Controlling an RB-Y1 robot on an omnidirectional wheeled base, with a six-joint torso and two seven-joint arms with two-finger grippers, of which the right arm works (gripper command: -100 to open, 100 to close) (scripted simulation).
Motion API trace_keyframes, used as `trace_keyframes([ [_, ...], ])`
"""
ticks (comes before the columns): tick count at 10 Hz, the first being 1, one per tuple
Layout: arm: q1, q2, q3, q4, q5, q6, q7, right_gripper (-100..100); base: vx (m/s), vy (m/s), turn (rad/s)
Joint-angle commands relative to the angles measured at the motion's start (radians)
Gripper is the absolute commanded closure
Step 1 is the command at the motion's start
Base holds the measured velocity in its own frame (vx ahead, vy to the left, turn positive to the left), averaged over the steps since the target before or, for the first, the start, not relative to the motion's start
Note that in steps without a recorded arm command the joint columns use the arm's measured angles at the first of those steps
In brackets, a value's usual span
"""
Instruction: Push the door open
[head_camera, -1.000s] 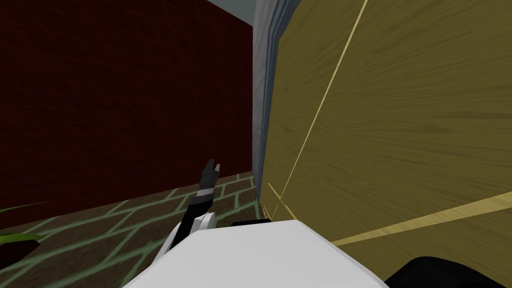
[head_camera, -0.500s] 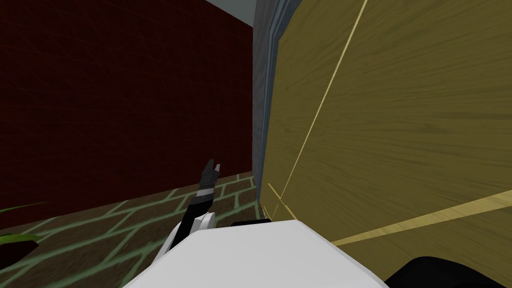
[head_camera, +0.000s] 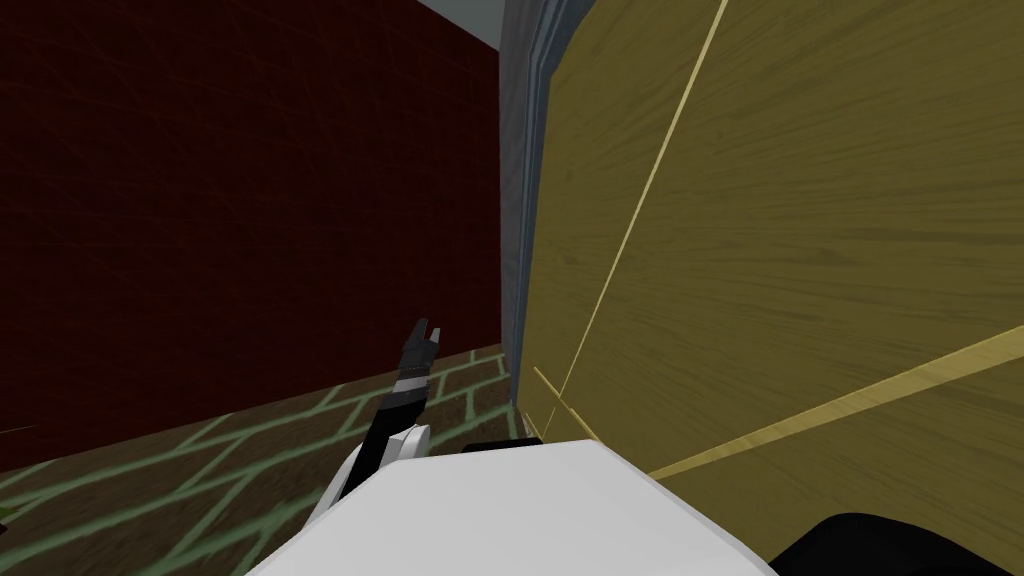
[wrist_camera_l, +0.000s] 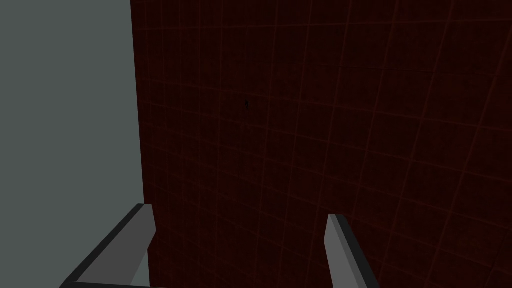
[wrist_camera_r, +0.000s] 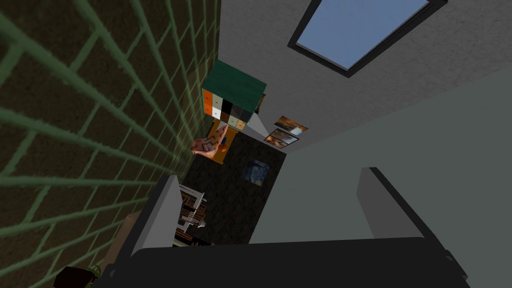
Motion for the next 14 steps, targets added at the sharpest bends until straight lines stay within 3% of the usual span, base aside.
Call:
trace_keyframes([
  [1, -0.001, -0.002, 0.000, 0.001, -0.006, -0.003, -0.001, -100, 0.011, -0.002, -0.006],
  [14, -0.002, -0.004, 0.000, 0.001, -0.013, -0.005, -0.003, -100, 0.009, 0.000, 0.006],
])
